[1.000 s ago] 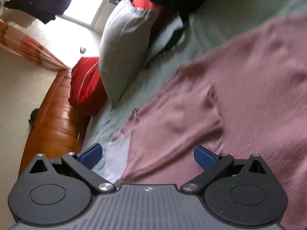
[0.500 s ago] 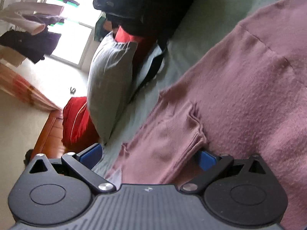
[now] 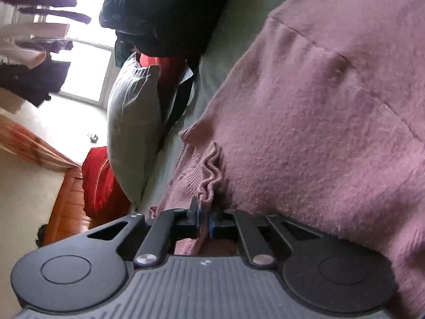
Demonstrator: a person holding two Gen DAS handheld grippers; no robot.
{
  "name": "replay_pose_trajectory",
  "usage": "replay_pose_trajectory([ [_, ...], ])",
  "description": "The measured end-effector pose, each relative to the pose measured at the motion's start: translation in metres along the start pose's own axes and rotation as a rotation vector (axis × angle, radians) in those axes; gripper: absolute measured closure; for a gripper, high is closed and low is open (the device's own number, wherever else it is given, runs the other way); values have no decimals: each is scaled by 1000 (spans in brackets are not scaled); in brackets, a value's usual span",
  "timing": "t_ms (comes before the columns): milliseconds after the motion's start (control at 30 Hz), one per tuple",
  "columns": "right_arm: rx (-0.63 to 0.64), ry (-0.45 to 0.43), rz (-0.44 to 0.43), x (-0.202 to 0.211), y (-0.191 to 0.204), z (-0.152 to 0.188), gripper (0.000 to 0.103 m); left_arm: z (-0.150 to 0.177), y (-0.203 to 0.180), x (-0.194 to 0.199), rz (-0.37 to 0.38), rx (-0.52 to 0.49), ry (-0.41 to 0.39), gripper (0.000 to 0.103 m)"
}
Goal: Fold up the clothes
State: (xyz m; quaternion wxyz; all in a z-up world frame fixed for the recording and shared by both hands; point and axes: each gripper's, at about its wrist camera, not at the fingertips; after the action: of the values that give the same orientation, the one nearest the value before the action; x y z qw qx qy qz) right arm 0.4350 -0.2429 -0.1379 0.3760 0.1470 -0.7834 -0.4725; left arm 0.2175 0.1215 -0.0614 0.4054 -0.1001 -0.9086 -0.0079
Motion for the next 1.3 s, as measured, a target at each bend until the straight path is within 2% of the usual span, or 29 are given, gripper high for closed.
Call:
replay_pose_trajectory([
  [67,32,0,38,0,10,3,96,0,-1,1,5,0,-1,1],
  [233,20,8,52,9,21,7,94,1,0,5,9,-1,-9,1],
  [500,42,2,35,35,34,15,94,1,1,4,3,1,-4,1],
  [567,102,4,63,36,42,15,92,1,1,4,6,2,-4,1],
  [667,180,-39,243,33,49,12,84,1,-1,4,2,1,-4,1],
  [733,231,-81,338,36,51,12,83,2,-1,5,11,-5,-8,1],
  [833,354,-97,352,42,67,21,69,1,-1,6,15,-12,-11,1],
  [900,461,-73,352,36,85,27,56,0,-1,5,4,-17,-10,1],
  [1000,635,-12,378,10,114,39,45,0,-1,4,0,-16,-8,1],
  [1167,777,66,479,-52,131,56,40,3,1,5,-11,-10,-2,1],
  [1233,842,60,511,-54,126,68,39,3,1,5,-10,-14,-1,1],
  [1300,867,58,504,-41,120,76,35,3,0,4,-8,-19,0,1],
])
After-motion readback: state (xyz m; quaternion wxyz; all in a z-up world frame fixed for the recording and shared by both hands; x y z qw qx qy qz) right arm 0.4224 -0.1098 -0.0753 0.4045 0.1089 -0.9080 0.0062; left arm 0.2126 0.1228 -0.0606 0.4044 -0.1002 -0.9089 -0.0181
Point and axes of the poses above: each gripper's, at about its wrist camera, not at the fingertips, and x roughly against the way its jaws point, y to its left, z to its underside, and after that the axes turned 2 degrees about y, right-handed
